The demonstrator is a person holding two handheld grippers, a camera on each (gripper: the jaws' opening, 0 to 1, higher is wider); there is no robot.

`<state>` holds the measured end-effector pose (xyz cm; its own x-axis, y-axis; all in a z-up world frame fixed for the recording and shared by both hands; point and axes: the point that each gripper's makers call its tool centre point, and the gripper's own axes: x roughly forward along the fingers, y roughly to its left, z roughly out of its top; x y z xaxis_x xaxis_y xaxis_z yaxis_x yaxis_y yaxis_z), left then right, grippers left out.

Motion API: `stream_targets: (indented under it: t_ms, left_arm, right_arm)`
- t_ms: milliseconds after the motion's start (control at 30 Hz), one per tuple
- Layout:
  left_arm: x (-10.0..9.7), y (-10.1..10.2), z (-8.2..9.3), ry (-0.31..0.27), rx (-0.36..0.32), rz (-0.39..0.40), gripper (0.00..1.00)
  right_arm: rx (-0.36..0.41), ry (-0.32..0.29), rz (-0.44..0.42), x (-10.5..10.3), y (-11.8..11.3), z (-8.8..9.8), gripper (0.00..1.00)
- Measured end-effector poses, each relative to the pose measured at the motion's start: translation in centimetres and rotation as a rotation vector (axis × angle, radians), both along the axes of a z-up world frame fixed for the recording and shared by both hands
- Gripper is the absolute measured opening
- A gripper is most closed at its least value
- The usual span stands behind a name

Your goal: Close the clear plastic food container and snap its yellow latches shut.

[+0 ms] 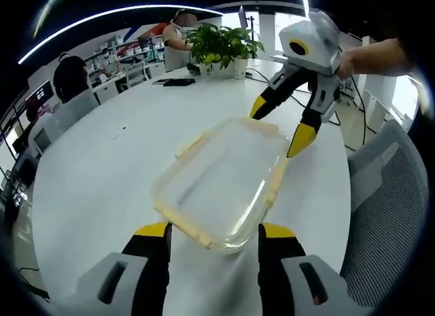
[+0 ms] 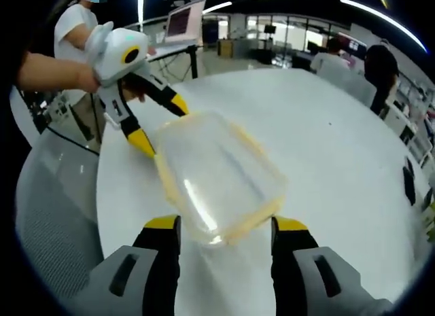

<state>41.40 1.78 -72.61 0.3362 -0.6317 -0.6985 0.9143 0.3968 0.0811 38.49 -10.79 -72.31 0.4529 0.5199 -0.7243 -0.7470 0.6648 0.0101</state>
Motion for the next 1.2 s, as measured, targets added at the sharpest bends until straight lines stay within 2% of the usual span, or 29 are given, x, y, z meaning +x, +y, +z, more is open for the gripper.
stream_targets:
  t_ms: [367,767,1000,1200]
  left_arm:
    - [1.7,-0.6,0.0,0.011,-0.002,0.004,0.47]
    - [2.4,-0.4,0.0,0.013,0.004,0.001,0.47]
    - [2.3,-0.2,0.0,0.013,0.007,0.016,0.46]
    - [1.6,0.7,0.5,0.02,-0.009,0.051,0.51]
  right_arm:
    - [-0.026,0.01,0.008,1.5,-0.6,-0.1,0.51]
    - [-0.036,0.019,0.013,2.3,-0.4,-0.1,0.51]
    - [-0.024,0.017,0.007,2.1,-0.2,0.0,0.53]
    - [0.006,-0.003,-0.022,1.2,-0.1,0.5,0.57]
